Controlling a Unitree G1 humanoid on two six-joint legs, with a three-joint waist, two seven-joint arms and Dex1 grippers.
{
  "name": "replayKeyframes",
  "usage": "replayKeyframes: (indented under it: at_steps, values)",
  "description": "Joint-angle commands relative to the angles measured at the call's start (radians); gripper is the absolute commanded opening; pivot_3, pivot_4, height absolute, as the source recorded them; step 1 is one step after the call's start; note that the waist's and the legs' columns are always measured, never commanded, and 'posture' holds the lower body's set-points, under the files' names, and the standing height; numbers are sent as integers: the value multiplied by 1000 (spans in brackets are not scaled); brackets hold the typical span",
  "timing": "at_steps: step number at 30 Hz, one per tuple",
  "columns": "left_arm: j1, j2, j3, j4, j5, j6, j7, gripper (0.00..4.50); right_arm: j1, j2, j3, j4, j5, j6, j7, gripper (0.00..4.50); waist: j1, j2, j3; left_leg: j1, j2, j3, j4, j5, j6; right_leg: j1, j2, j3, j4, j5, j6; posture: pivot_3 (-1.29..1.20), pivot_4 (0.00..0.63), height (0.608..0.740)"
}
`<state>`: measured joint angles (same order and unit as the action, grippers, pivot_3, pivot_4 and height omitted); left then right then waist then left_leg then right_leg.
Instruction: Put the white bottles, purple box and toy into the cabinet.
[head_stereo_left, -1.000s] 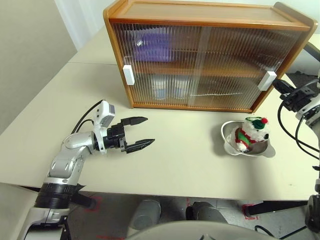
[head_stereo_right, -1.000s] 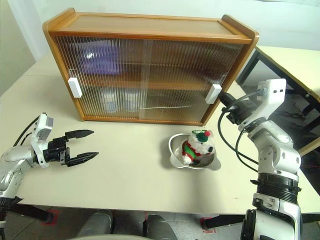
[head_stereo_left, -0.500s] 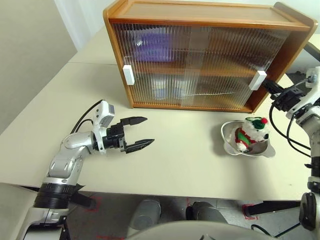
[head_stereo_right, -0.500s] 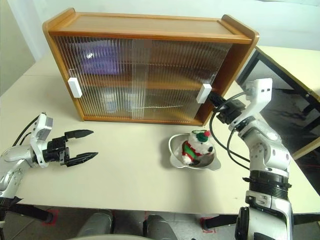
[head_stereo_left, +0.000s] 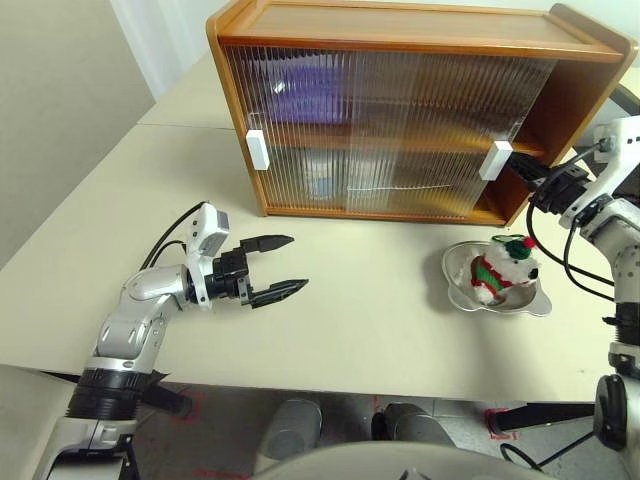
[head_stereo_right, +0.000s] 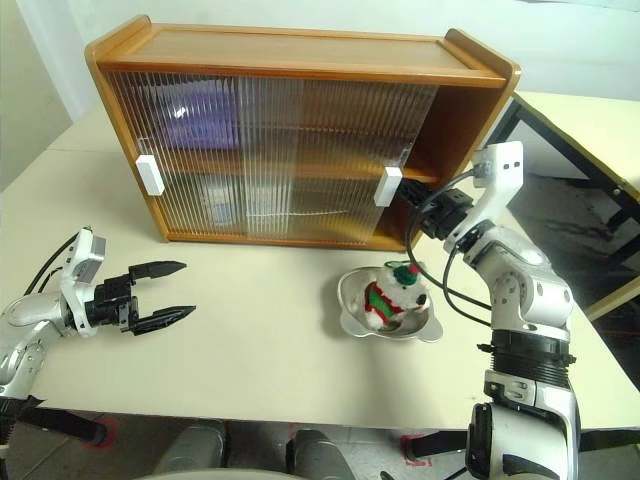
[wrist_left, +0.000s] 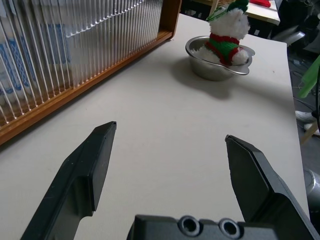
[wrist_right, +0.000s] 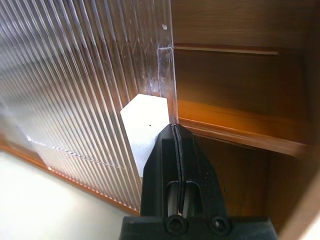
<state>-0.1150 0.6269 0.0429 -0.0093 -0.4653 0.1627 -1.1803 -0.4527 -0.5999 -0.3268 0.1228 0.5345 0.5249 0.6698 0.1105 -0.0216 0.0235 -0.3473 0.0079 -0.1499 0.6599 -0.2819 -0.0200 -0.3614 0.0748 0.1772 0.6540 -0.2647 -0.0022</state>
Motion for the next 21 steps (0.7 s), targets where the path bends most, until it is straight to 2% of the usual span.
replayKeyframes:
  at_steps: [1,17,21]
  values:
    - [11,0,-10,-16,11,-8,3,4500,-12,5,19,-21,14,41,-2,43,0,0,0,0,0,0,0,0,0,0,0,0,0,0,0,194,33,740]
    - [20,0,-7,-26,5,-10,6,4500,-54,45,54,-36,31,108,2,43,3,0,0,-1,0,0,-1,0,-1,-2,0,0,0,0,-1,205,40,740]
    - [21,-24,17,-38,-37,-8,10,4500,-70,58,63,-36,29,114,0,43,4,0,0,-1,0,0,-1,0,-1,-2,0,0,0,0,-2,207,40,740]
